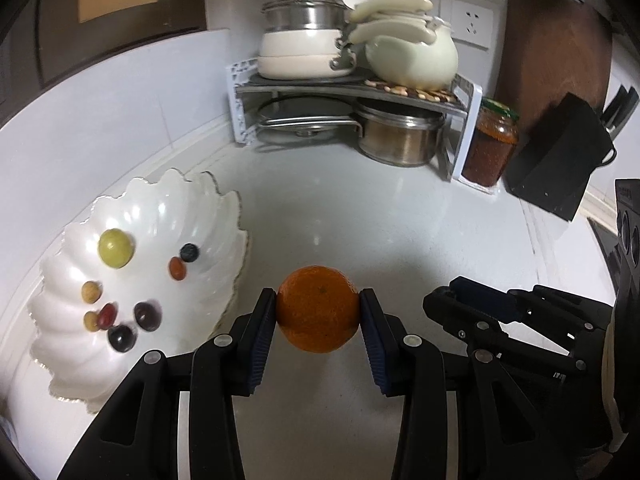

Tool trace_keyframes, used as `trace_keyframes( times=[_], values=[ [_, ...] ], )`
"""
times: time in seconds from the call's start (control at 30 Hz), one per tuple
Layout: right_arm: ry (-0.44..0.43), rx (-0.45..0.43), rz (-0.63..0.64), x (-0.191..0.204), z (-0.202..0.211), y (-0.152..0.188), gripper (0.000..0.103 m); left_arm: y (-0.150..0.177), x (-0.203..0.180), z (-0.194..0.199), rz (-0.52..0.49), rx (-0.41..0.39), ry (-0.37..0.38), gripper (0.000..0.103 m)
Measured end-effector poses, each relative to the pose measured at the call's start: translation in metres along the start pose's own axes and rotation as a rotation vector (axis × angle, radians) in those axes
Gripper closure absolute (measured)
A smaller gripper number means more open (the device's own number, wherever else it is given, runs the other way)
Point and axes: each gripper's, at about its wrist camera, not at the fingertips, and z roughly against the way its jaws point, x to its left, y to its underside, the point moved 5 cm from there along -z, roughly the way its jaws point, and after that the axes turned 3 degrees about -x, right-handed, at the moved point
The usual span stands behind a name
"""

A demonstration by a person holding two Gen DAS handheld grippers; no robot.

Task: Organize fruits
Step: 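Grasp the orange with the left gripper while the right gripper grasps the blueberry, then carry the orange and blueberry in both grippers over the white bowl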

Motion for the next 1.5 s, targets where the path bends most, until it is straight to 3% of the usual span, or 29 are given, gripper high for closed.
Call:
trace_keyframes(
  times=[0.4, 0.87, 1.5],
  values=[
    [-0.030, -0.059, 0.065, 0.024, 0.027, -0.023, 0.079, -0.002, 0.019, 0.041, 0.094, -0.047, -0.038, 0.062],
    [-0.094, -0.115, 0.196, 0.072, 0.036, -0.057, 0.079, -0.006, 0.063, 0.080, 0.176, -0.098, -0.164, 0.062],
    [-0.247, -0.047, 0.296, 0.138, 0.005, -0.093, 0.079, -0.012, 0.126, 0.088, 0.309, -0.081, -0.320, 0.062]
  ],
)
